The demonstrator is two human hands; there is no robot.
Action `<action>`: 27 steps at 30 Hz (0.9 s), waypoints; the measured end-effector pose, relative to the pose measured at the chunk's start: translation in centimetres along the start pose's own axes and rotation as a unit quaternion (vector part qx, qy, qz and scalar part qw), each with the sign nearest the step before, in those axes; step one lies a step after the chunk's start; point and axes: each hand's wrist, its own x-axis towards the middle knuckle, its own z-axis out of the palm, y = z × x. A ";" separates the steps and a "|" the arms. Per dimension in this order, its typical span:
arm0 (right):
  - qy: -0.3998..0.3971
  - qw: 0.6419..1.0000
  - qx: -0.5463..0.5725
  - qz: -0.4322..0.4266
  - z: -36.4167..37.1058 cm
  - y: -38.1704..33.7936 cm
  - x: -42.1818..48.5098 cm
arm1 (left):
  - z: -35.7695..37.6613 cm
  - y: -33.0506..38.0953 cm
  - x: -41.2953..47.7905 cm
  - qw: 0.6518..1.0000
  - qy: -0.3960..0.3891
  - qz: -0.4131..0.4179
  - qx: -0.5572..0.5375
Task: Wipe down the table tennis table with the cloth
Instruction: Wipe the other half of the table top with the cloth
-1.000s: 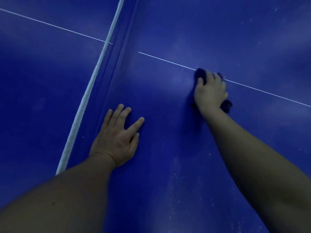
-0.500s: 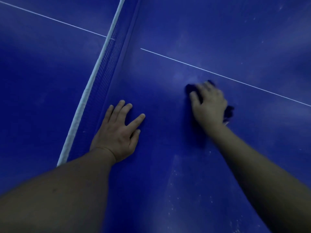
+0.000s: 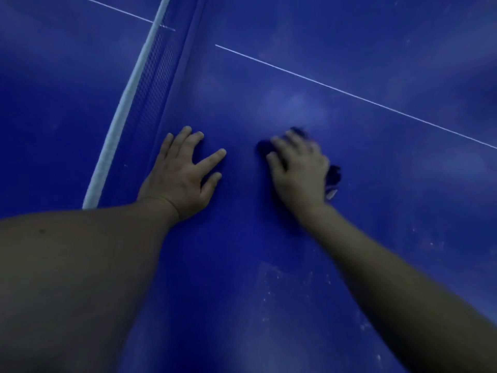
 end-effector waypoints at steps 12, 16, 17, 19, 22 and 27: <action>-0.056 0.998 -0.008 -0.035 -3.1 4.6 -6.8 | -0.4 -0.7 -0.3 0.996 -0.010 -0.015 -0.086; -0.014 0.994 0.030 -0.105 0.0 -2.2 -12.3 | 0.2 0.2 -2.3 0.995 -0.023 -0.012 -0.095; -0.033 0.985 0.037 -0.164 0.6 -3.2 -16.1 | 0.5 1.1 -3.5 0.995 -0.015 -0.009 -0.098; -0.095 0.955 0.043 -0.277 -0.1 -3.0 -23.2 | 0.8 3.5 -7.5 0.995 0.000 -0.022 -0.099; -0.156 0.895 -0.001 -0.419 -2.1 1.2 -22.5 | 1.1 6.1 -15.3 0.995 -0.016 -0.046 -0.084; -0.117 0.981 -0.015 -0.157 -1.9 0.5 -11.2 | 1.9 7.3 -26.5 0.993 -0.043 -0.098 0.056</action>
